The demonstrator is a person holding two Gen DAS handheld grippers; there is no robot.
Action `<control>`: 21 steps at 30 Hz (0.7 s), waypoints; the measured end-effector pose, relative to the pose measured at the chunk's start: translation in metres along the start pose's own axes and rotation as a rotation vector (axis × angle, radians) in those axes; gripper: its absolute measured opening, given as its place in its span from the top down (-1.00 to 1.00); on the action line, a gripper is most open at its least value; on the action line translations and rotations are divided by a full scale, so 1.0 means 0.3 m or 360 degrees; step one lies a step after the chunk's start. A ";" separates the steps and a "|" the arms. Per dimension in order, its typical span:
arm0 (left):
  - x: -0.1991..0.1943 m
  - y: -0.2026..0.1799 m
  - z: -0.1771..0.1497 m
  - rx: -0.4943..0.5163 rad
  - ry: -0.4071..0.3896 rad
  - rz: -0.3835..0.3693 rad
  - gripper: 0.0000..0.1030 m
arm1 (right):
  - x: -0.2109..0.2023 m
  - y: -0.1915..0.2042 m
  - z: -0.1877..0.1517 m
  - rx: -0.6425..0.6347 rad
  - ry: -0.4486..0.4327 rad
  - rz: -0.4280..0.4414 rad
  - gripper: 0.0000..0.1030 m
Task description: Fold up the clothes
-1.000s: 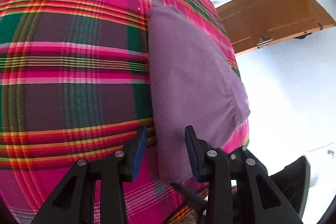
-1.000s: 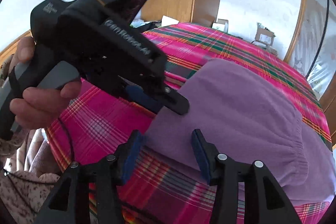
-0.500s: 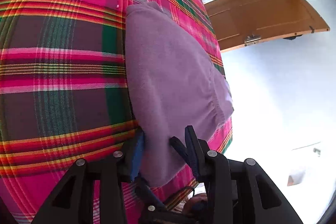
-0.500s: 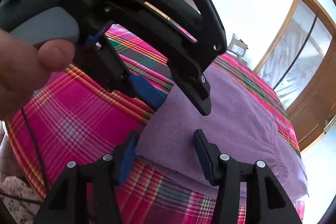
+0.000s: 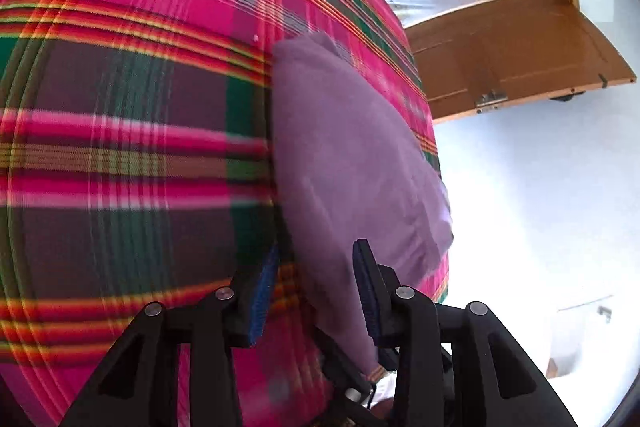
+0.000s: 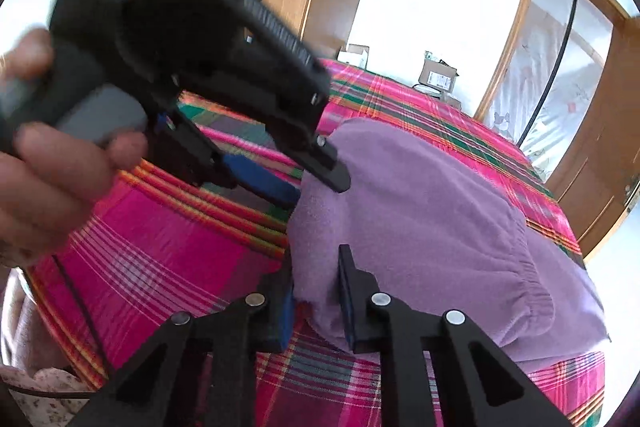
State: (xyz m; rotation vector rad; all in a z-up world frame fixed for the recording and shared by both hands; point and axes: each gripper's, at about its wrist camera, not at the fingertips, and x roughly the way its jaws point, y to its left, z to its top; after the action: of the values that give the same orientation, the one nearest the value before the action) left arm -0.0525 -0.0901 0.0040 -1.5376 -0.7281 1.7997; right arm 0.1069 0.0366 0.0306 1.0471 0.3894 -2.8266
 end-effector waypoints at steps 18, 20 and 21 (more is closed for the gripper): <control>0.111 -0.028 0.123 -0.0041 0.0056 -0.0066 0.53 | 0.035 -0.030 0.037 0.0059 0.0010 0.0069 0.64; 0.114 -0.030 0.122 -0.0045 0.0053 -0.0061 0.75 | 0.033 -0.028 0.052 0.0068 0.0003 0.0065 0.65; 0.112 -0.031 0.123 -0.0043 0.0050 -0.0064 0.75 | 0.033 -0.028 0.056 0.0070 0.0005 0.0064 0.65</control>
State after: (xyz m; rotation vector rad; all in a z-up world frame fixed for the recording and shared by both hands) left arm -0.0911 -0.0582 -0.0043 -1.5543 -0.7658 1.7388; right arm 0.0874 0.0400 0.0381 1.0554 0.3042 -2.8104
